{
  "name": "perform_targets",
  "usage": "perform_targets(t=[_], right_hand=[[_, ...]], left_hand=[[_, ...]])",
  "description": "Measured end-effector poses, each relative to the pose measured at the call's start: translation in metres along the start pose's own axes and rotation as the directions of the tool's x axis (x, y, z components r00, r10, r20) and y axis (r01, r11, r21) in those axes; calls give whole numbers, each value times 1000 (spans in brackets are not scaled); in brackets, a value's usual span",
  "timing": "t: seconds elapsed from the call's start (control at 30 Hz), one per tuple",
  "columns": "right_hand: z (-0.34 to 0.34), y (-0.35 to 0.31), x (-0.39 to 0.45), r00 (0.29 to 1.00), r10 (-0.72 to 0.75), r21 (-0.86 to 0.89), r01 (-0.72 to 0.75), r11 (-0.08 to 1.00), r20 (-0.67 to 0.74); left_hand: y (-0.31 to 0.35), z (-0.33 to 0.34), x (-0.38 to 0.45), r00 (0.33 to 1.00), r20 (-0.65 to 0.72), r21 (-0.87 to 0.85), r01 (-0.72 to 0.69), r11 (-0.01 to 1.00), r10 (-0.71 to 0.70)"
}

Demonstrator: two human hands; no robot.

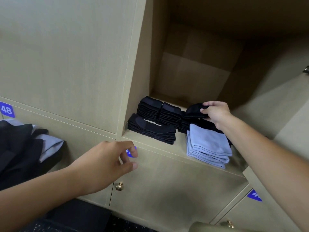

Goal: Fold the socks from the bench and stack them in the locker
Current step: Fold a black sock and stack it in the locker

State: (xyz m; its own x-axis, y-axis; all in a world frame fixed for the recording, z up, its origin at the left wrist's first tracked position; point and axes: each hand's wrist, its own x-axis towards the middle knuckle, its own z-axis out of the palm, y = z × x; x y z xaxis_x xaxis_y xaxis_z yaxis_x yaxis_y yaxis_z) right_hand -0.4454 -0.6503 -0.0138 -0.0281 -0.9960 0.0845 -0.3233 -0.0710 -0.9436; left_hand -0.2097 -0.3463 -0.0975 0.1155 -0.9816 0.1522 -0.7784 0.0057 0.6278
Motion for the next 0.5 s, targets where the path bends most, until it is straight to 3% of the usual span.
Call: perform_targets(t=[0.33,0.43,0.5], right_hand=[[6,3,19,993,18,-153,-1,988,113],[8,3,26,989,12,-318,36,947,146],[9,-1,27,985,-32,-508,114,854,168]], left_hand=[[-8,9,6,999,40,-7,9,1000,-9],[-8,9,6,999,49,-7,10,1000,-10],[-9,9,6,999,49,-6,11,1000,-10]])
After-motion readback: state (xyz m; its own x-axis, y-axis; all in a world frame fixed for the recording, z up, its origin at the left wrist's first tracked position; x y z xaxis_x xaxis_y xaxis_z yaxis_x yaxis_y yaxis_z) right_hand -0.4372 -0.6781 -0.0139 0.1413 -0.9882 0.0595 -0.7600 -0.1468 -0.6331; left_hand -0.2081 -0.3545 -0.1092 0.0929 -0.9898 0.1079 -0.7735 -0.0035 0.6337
